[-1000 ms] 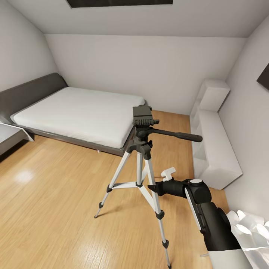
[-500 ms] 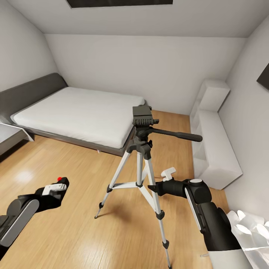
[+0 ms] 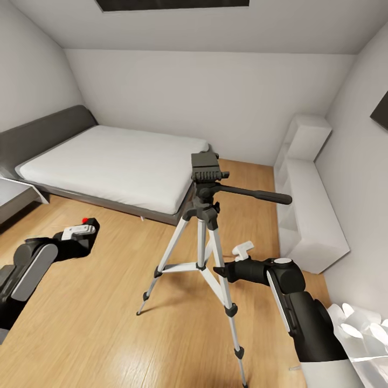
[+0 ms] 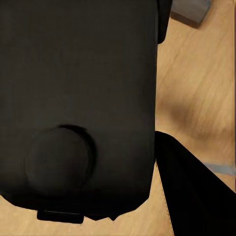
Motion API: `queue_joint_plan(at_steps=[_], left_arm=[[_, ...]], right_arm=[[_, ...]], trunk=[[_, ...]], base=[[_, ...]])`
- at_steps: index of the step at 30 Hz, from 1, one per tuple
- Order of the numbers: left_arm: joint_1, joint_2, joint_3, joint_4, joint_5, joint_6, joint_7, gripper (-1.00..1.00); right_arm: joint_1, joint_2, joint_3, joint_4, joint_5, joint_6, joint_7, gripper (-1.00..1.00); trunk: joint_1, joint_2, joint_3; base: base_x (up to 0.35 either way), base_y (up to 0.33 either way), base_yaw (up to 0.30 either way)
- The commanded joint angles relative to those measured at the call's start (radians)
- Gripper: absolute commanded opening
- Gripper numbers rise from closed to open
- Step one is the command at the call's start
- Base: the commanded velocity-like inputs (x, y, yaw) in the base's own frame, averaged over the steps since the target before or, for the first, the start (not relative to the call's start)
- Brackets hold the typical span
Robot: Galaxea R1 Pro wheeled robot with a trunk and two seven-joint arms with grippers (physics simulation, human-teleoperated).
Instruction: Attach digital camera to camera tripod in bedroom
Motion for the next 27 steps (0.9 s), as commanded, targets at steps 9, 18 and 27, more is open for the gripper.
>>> queue_joint_plan(at_steps=[9,18,27], left_arm=[[-0.194,-0.028,-0.002,0.061,0.021,0.022,-0.001,-1.00],[-0.461,-0.187,-0.003,0.192,0.017,0.056,0.001,-1.00],[-0.639,-0.317,-0.003,0.259,0.019,0.063,-0.001,-1.00]], right_arm=[[0.000,0.000,-0.002,0.009,0.097,-0.013,0.007,-1.00],[-0.001,-0.001,-0.002,0.009,0.097,-0.012,0.007,-1.00],[0.000,-0.001,-0.002,0.009,0.097,-0.012,0.006,-1.00]], trunk=[[0.001,-0.002,-0.002],[0.001,-0.002,-0.002],[0.001,-0.002,-0.002]], base=[[0.000,0.000,0.000],[0.000,0.000,0.000],[0.000,0.000,0.000]])
